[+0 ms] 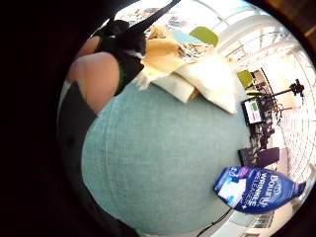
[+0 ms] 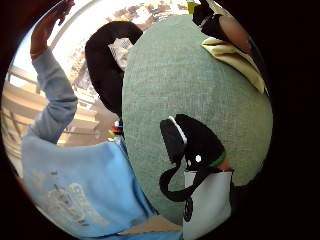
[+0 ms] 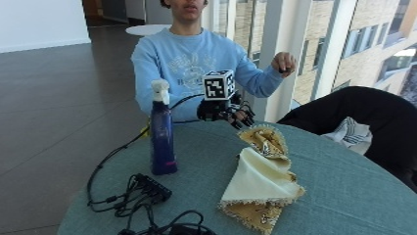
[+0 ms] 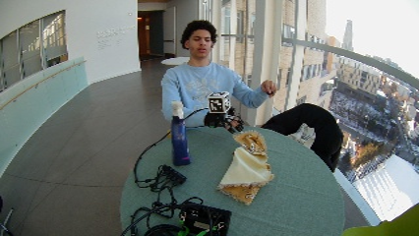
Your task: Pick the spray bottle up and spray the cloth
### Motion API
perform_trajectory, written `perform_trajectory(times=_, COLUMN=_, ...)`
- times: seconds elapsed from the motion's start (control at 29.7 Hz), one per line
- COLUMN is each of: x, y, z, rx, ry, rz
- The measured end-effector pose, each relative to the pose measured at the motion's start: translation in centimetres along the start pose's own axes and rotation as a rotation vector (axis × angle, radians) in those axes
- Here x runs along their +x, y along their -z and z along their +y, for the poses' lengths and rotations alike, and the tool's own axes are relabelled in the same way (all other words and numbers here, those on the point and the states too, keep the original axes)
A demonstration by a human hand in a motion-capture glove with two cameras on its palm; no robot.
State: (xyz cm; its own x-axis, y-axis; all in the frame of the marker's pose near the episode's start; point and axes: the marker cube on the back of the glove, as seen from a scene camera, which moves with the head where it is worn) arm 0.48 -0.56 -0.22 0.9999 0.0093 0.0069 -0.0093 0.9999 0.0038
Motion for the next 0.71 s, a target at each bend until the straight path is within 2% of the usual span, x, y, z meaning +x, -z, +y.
perform_trajectory(times=0.37, x=2.8, y=0.6, z=-3.1, rx=-0.048, ry=-0.08, rz=-0.022)
perform_trajectory(times=0.71, x=3.9, y=0.2, z=-3.3, rx=-0.095, ry=-0.122, rz=-0.021)
